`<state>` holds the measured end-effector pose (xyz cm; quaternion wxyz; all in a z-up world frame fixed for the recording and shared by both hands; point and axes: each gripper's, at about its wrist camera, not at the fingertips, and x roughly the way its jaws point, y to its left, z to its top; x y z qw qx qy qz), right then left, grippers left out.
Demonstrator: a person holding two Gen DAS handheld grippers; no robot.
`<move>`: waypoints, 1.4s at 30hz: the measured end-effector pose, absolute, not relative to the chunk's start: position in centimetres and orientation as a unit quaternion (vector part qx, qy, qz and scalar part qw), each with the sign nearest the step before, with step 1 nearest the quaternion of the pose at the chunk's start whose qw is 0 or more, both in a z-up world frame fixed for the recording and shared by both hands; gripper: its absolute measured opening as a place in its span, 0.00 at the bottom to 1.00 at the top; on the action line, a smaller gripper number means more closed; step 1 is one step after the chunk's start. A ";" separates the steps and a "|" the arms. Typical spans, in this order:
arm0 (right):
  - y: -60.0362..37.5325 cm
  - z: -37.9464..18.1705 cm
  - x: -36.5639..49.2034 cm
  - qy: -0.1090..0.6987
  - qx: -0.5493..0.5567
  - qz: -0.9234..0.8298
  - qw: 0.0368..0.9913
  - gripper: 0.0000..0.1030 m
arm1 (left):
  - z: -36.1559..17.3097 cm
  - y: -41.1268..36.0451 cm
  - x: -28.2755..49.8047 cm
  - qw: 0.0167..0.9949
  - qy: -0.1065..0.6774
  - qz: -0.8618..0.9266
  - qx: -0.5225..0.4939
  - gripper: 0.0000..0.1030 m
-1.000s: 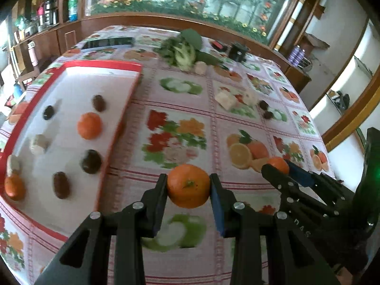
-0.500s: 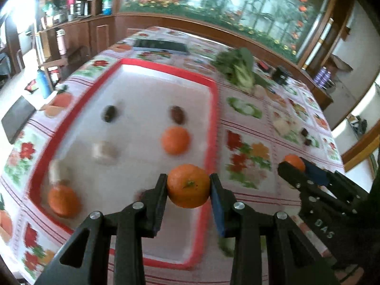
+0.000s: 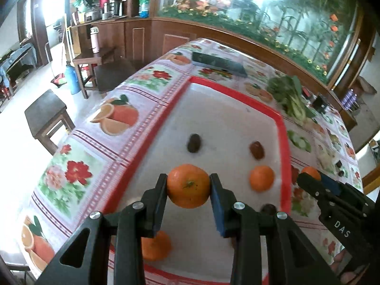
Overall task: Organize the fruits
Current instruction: 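Carry the orange in the left tool and the orange in the right tool over the tray, then open the left tool to drop its orange while the right tool releases its orange into the tray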
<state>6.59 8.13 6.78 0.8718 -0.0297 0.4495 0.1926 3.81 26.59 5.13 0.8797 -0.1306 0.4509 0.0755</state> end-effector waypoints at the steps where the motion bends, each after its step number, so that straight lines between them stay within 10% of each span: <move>1: 8.6 6.8 6.8 0.449 -0.030 0.195 0.871 0.33 | 5.0 26.9 4.1 0.878 0.453 0.078 -0.131 0.37; 36: 17.7 2.8 10.0 0.467 -0.129 0.269 0.832 0.33 | 1.5 29.0 8.0 0.859 0.489 0.084 -0.123 0.37; 42: 16.9 2.8 10.2 0.469 -0.129 0.249 0.838 0.50 | 1.5 28.9 7.7 0.857 0.492 0.087 -0.126 0.42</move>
